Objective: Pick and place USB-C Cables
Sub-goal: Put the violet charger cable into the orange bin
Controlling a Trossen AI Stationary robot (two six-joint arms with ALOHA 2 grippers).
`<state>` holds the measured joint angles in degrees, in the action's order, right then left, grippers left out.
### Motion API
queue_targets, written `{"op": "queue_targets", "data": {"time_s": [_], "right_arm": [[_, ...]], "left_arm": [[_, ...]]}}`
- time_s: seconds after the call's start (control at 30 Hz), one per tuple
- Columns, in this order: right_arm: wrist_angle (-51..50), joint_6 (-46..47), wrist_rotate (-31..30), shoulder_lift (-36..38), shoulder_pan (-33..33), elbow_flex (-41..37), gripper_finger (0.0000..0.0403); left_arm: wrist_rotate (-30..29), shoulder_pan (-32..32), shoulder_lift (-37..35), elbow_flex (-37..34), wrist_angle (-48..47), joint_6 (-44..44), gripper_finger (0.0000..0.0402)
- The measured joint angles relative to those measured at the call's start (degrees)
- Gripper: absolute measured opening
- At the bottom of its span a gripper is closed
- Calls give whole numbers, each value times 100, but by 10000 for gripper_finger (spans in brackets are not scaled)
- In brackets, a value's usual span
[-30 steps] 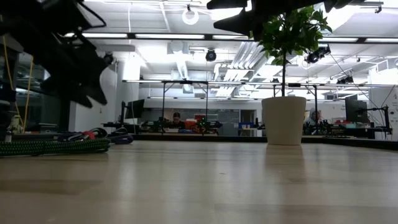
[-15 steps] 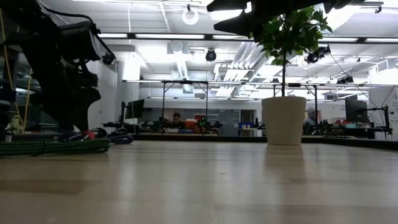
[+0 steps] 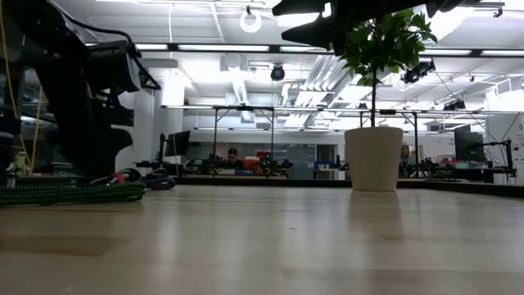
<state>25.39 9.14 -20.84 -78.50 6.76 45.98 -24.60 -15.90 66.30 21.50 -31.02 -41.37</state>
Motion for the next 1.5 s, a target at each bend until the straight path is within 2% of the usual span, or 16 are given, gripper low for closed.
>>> {"op": "queue_targets", "data": {"time_s": [0.3,0.47,0.6,0.9,1.03,1.5], "right_arm": [[-3,3,0,0,0,0,273],[-35,3,0,0,0,0,273],[-42,4,0,0,0,0,273],[-42,3,0,0,0,0,273],[-48,5,0,0,0,0,273],[-59,5,0,0,0,0,273]], "left_arm": [[-12,4,335,20,113,-1,270],[67,2,339,13,127,-1,245],[138,2,345,10,152,-1,198],[181,4,352,3,145,3,57],[128,4,353,2,107,14,11],[-54,1,244,-12,60,106,2]]}}
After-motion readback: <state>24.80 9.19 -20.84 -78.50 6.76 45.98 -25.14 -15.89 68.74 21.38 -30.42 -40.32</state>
